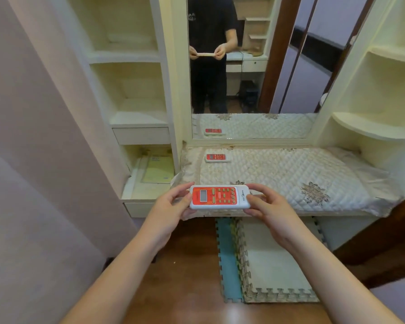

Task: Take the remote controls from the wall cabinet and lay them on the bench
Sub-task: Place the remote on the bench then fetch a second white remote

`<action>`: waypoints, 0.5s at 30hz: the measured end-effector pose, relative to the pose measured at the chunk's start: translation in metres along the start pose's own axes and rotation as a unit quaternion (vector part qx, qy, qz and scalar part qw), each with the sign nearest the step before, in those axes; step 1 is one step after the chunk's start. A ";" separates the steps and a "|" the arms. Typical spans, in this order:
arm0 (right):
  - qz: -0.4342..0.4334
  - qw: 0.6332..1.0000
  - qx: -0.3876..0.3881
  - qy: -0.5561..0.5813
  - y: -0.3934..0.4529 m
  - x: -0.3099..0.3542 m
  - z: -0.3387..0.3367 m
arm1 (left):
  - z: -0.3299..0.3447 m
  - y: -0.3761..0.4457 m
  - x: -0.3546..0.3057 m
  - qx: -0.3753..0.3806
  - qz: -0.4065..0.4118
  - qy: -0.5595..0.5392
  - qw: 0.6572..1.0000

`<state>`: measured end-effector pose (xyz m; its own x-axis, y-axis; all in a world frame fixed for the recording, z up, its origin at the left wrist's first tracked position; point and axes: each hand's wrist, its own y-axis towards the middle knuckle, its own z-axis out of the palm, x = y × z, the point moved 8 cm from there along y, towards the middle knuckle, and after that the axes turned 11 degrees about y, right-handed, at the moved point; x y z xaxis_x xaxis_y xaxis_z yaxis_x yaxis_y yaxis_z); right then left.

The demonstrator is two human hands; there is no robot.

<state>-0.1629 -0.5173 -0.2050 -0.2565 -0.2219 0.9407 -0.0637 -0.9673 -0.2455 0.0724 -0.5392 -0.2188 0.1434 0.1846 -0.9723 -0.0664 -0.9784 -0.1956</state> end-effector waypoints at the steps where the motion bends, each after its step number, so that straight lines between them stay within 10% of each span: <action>1: -0.001 1.000 -0.006 0.000 0.004 -0.001 0.003 | -0.003 0.008 0.001 0.006 -0.002 0.003 1.000; 15: 0.005 0.999 -0.038 -0.001 0.106 -0.017 -0.014 | 0.015 0.111 0.015 0.018 -0.025 -0.002 1.000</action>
<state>-0.1788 -0.6145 -0.2503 -0.2562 -0.2315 0.9385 -0.1338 -0.9530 -0.2717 0.0526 -0.6433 -0.2565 0.1438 0.2332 -0.9617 -0.0947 -0.9641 -0.2479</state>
